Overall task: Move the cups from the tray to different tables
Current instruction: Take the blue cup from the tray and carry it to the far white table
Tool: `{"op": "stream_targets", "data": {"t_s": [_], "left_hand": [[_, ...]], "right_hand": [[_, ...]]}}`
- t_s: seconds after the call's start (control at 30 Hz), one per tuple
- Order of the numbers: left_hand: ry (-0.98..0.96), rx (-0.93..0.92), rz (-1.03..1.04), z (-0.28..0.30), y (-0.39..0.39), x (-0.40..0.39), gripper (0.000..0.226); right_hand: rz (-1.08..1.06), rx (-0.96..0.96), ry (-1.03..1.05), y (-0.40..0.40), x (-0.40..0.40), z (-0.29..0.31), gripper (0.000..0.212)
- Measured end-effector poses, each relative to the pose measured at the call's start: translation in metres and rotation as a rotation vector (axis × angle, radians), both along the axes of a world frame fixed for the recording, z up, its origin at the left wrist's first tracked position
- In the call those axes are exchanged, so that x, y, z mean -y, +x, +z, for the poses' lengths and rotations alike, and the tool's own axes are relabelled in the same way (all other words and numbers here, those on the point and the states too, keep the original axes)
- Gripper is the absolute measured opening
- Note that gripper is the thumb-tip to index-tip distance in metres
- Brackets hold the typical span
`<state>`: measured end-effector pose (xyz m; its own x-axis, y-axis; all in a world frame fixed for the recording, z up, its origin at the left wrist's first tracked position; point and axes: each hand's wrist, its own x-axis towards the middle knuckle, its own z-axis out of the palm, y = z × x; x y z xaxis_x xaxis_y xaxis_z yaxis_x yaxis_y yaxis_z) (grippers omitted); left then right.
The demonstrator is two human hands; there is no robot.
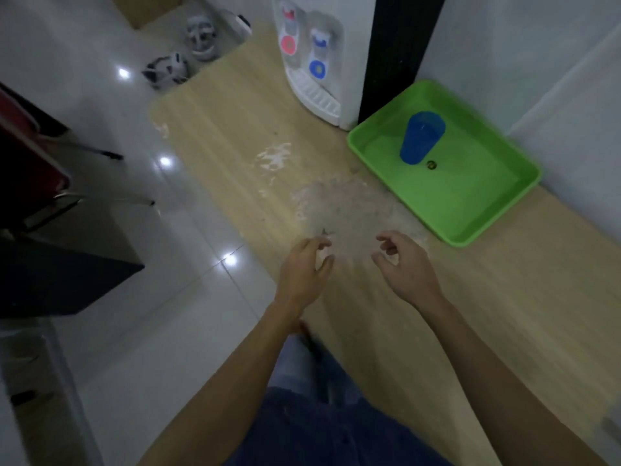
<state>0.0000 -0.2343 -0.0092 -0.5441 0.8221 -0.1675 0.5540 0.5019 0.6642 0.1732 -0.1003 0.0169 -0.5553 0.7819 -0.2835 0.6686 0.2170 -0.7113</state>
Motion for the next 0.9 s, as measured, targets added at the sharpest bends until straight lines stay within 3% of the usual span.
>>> {"op": "stream_targets", "data": {"t_s": [0.2, 0.37, 0.5, 0.9], "left_hand": [[-0.023, -0.135, -0.145, -0.038, -0.054, -0.106, 0.049], [-0.206, -0.195, -0.216, -0.065, -0.075, -0.166, 0.078], [-0.229, -0.3, -0.223, -0.078, -0.081, -0.19, 0.083], [-0.289, -0.381, -0.271, -0.093, -0.085, -0.193, 0.089]], "right_hand": [[-0.237, -0.025, -0.001, -0.044, -0.067, -0.014, 0.043], [-0.413, -0.073, 0.035, -0.061, -0.103, -0.026, 0.038], [-0.556, -0.088, 0.06, -0.073, -0.124, -0.03, 0.039], [-0.832, -0.204, 0.029, -0.11, -0.177, -0.049, 0.094]]}}
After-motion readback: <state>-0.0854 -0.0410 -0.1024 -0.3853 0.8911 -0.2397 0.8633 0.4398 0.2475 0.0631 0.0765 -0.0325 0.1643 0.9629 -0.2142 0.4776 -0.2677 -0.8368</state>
